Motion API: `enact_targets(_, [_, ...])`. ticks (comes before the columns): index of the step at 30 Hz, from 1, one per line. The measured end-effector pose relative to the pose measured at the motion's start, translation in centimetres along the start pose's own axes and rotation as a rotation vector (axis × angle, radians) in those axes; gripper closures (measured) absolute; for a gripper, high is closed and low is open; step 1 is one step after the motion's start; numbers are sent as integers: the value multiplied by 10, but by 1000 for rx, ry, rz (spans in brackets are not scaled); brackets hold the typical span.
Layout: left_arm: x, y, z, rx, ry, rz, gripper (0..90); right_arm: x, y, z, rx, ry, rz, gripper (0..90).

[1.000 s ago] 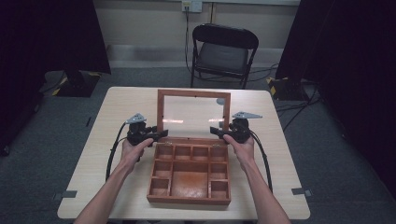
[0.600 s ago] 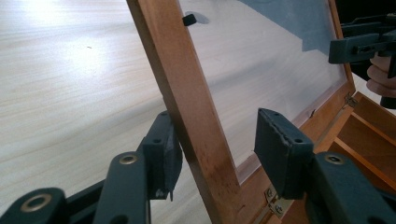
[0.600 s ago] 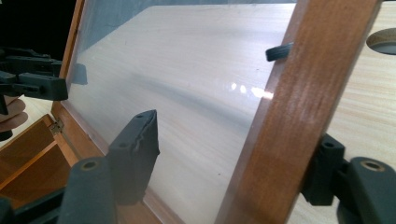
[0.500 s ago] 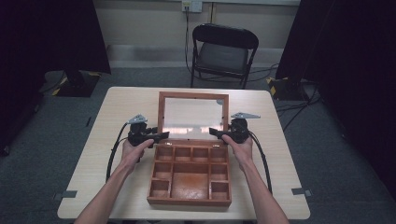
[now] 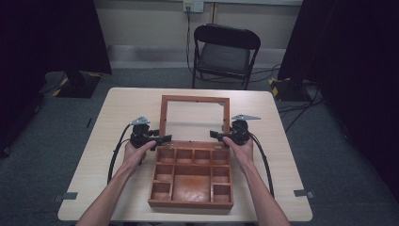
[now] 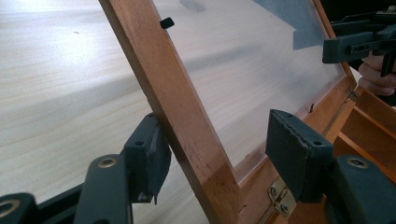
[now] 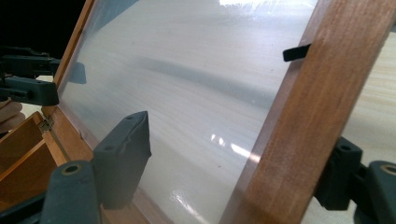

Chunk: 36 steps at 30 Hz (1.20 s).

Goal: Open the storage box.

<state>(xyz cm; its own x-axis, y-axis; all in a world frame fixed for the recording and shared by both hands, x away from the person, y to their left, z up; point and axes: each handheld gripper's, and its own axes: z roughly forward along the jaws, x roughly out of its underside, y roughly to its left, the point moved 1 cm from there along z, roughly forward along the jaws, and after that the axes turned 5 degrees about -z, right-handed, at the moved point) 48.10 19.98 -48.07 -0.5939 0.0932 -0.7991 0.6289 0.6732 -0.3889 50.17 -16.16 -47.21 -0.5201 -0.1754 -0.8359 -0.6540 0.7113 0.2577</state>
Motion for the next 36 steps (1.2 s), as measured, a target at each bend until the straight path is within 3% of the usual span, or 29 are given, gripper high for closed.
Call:
enact_targets(12, [4,6,2,13,21,-34,379,5,-5,6,-13,49,59,194])
enact_targets(15, [6,8,3,2,26,-51,354,8,-8,7,-6,66,70,174])
enact_targets(17, [8,11,4,20,22,-88,347,9,-9,7,12,84,74,158])
enact_targets(25, [9,13,4,9,32,-103,328,12,-12,8,7,106,93,158])
enact_targets(31, [11,16,5,28,45,-158,326,13,-14,6,25,122,94,153])
enact_targets(32, [11,17,5,22,51,-160,322,13,-15,5,31,125,92,162])
enact_targets(33, [11,16,4,-8,50,-123,319,13,-16,4,44,138,92,153])
enact_targets(36, [10,14,4,-12,55,-117,323,16,-18,5,27,143,119,156])
